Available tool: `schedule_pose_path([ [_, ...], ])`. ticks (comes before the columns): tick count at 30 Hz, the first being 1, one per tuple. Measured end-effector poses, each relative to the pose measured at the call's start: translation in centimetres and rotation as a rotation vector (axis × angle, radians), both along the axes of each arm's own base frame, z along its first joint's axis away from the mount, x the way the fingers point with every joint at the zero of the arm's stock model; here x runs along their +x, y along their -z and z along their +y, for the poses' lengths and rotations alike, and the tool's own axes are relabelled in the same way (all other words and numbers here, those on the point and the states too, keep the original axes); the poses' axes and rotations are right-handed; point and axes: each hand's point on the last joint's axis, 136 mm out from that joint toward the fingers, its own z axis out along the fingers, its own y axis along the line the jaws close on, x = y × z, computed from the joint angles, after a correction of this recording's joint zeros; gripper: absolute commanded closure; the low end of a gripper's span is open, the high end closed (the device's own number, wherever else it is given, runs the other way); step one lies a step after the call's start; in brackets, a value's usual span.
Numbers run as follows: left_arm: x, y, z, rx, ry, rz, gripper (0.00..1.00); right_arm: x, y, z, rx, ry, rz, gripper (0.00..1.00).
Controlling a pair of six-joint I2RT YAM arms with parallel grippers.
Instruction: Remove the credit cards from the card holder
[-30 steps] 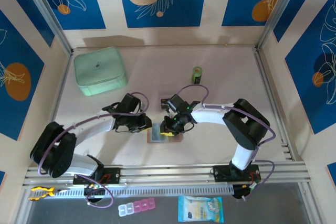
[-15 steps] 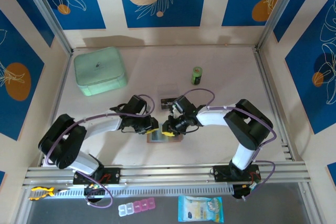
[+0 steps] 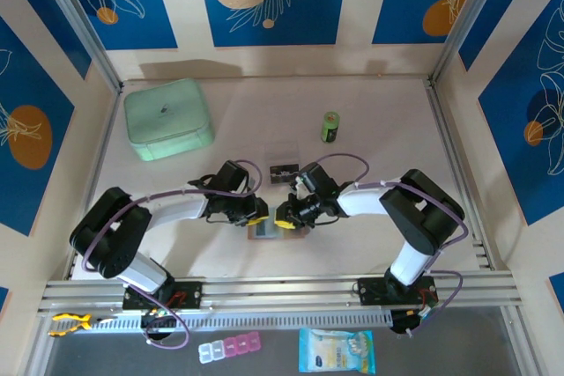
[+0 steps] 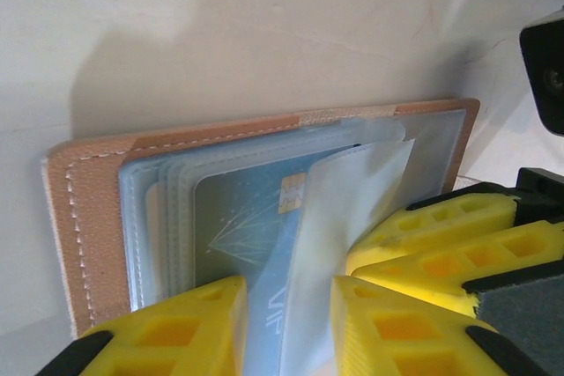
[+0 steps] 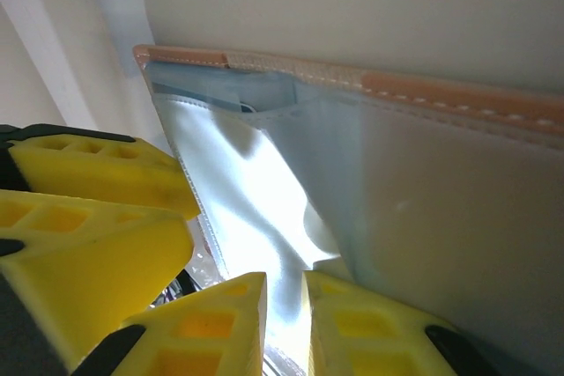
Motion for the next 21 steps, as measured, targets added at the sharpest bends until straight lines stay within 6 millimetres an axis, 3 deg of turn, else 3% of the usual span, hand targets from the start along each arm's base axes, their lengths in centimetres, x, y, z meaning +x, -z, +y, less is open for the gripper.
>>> schedule_pose_path([
  [12, 0.1, -0.6, -0.6, -0.03, -0.001, 0.007, 0.69, 0.8, -3.1, -0.1, 0.058, 0.019, -0.056, 0.8],
  [21, 0.7, -2.2, -1.6, -0.056, 0.008, -0.021, 0.65, 0.9, -4.7, -1.9, 0.011, 0.041, -0.104, 0.8],
])
